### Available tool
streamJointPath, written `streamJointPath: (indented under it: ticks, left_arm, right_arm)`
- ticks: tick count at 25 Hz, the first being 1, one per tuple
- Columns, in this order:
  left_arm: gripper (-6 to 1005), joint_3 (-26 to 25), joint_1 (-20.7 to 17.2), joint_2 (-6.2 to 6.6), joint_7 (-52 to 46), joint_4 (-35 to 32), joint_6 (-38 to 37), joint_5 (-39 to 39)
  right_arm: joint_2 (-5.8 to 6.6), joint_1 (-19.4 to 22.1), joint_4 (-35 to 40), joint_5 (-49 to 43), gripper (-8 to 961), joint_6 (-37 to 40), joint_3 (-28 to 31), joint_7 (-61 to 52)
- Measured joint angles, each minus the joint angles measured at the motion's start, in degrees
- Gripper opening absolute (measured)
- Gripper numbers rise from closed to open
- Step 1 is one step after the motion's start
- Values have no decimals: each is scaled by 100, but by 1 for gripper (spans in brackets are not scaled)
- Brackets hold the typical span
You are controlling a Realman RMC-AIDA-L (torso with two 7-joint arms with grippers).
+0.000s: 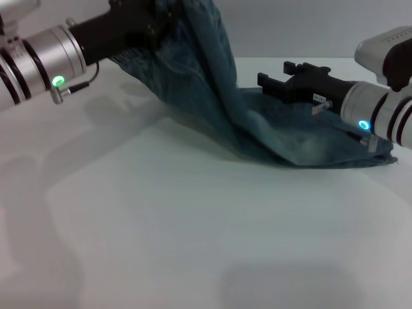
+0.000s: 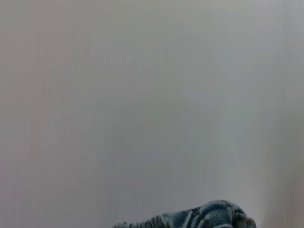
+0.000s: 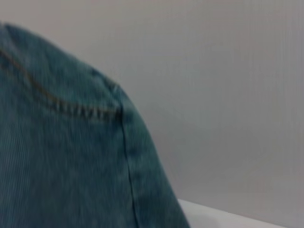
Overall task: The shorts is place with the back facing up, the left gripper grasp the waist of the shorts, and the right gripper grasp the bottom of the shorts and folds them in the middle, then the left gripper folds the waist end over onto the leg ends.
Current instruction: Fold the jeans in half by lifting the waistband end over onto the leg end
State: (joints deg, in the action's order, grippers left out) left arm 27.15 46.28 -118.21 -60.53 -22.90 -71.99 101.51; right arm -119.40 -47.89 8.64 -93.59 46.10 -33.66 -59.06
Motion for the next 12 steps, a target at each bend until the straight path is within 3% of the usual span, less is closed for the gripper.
streamJointPath:
  ticks: [12]
  left_arm:
    - [107, 9, 158, -3, -530, -438, -349, -26]
  right_arm:
    - [-23, -688, -740, -93, 676, 50, -16, 1]
